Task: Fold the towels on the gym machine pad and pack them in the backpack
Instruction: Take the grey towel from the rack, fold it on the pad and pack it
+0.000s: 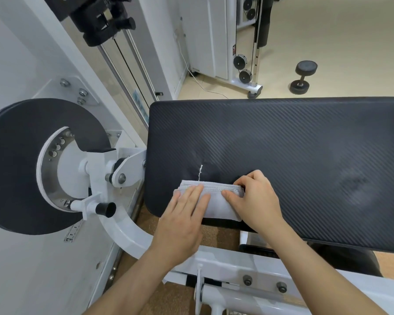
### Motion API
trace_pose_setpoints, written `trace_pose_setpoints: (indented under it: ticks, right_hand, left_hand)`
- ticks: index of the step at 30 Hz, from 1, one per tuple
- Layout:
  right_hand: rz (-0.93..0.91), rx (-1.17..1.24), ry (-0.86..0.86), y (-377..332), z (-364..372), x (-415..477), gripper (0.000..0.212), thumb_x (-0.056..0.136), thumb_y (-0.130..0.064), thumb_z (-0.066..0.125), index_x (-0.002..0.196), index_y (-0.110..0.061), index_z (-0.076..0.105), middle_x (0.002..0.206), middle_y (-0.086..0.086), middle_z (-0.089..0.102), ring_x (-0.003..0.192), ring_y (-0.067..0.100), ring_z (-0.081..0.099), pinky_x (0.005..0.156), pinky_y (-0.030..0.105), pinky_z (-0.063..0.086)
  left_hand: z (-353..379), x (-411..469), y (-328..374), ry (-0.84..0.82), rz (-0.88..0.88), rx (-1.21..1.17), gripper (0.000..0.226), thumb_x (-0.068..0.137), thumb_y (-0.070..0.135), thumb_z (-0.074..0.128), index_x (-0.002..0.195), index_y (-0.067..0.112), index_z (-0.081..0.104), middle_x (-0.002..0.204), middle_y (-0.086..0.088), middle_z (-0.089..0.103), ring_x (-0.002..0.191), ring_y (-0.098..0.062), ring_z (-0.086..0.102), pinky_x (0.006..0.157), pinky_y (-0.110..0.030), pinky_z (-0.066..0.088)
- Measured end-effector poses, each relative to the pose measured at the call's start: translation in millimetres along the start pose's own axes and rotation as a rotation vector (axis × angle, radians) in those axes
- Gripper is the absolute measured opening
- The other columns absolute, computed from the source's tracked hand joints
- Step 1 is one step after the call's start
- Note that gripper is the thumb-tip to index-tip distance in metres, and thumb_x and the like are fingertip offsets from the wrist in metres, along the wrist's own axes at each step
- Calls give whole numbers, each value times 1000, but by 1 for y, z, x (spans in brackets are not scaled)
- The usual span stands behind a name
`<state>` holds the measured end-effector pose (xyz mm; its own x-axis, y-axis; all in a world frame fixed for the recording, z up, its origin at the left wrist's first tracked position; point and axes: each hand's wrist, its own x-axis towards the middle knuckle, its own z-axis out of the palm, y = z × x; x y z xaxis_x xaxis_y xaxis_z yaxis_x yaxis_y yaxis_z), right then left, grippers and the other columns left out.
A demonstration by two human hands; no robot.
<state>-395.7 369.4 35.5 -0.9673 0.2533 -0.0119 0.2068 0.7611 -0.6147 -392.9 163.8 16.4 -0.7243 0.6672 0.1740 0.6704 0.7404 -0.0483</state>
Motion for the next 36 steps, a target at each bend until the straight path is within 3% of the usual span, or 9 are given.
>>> trace_pose_setpoints:
  ticks: [6,12,16,19,21,26,30,33,36]
  right_hand:
    - [84,26,4,-7,3,6,32,84,-49,62,92,-19,67,96,-3,44,95,14,48,67,28,41]
    - [57,436,-261,0,-14,-12,70,81,-60,62,141,-35,36,127,-7,34,121,12,33,101,34,38]
    - [166,810,-499,8,-45,-37,96,69,-62,64,151,-39,20,145,-23,32,132,-1,35,106,28,32]
    - [141,930,-642,5,-55,-60,65,83,-56,60,141,-34,44,138,-16,54,125,0,50,110,33,39]
    - [142,1071,-695,-3,-59,-82,44,94,-44,54,135,-31,52,129,-10,63,120,6,57,102,35,47]
    - [188,1090,-518,-29,-53,-143,39,87,-49,59,125,-40,58,117,-13,67,111,6,62,93,36,52]
    - [147,1041,-256,-48,-47,-187,18,94,-19,60,108,-29,66,96,-5,71,91,15,69,77,34,59]
    - [12,831,-238,-50,-55,-222,21,79,-17,61,97,-27,63,82,-6,65,69,7,58,60,21,48]
    - [-31,565,-327,-45,-64,-262,26,63,-27,59,88,-21,52,76,4,55,60,8,46,54,26,40]
  left_hand:
    - [7,40,-1,-98,-190,39,81,68,18,81,138,12,41,141,-12,48,132,-29,47,113,-50,31]
    - [-15,58,-2,-21,-382,-255,36,71,26,71,105,22,61,106,2,60,99,-20,57,85,-38,47]
    - [-56,54,18,-158,-819,-1344,31,62,13,66,93,15,65,87,-3,63,90,-23,60,71,-34,51]
    - [-65,25,40,-122,-863,-2070,53,55,7,60,107,7,66,99,-15,63,93,-30,59,76,-40,51]
    - [-69,9,57,-101,-850,-2285,69,57,11,63,124,0,57,113,-21,60,99,-35,58,77,-43,53]
    - [-71,-27,85,165,-926,-2213,69,62,20,69,128,6,56,117,-20,61,106,-33,59,86,-46,51]
    - [-82,-71,103,163,-910,-2286,67,70,17,70,133,5,51,119,-21,58,112,-38,57,89,-53,51]
    - [-99,-106,108,268,-902,-2344,78,73,32,81,139,8,47,134,-23,55,125,-40,53,106,-59,40]
    - [-123,-140,114,354,-946,-2151,85,63,41,87,137,16,53,131,-15,61,119,-31,60,101,-53,47]
